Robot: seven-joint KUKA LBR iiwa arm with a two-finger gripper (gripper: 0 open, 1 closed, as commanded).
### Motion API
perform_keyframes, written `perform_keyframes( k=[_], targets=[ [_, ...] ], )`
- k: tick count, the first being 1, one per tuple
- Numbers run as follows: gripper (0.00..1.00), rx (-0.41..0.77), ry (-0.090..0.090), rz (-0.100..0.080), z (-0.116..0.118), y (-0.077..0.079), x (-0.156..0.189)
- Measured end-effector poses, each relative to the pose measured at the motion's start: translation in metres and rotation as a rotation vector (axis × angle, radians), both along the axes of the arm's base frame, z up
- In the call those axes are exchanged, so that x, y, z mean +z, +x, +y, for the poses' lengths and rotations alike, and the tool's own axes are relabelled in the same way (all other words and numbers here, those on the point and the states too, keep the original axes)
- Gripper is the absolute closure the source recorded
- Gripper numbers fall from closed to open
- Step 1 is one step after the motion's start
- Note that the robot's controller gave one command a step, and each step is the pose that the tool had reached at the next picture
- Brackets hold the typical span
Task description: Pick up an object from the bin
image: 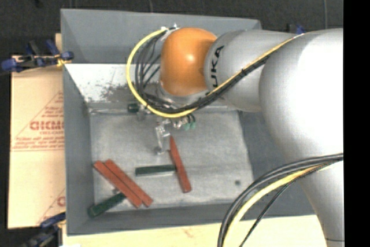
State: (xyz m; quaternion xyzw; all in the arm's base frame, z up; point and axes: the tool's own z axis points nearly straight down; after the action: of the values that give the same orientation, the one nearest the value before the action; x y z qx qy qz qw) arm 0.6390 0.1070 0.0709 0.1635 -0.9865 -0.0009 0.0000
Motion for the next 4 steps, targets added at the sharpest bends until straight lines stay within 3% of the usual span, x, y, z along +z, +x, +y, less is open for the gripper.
perform_keyframes(
  k=[1, 3, 4],
  targets=[
    [0.0, -0.001, 0.0, 0.0, 0.0, 0.0, 0.0],
    [0.0, 0.106, -0.003, -0.003, -0.041, -0.048, 0.05],
    [0.0, 0.244, -0.003, -0.005, -0.026, -0.07, 0.047]
  ],
)
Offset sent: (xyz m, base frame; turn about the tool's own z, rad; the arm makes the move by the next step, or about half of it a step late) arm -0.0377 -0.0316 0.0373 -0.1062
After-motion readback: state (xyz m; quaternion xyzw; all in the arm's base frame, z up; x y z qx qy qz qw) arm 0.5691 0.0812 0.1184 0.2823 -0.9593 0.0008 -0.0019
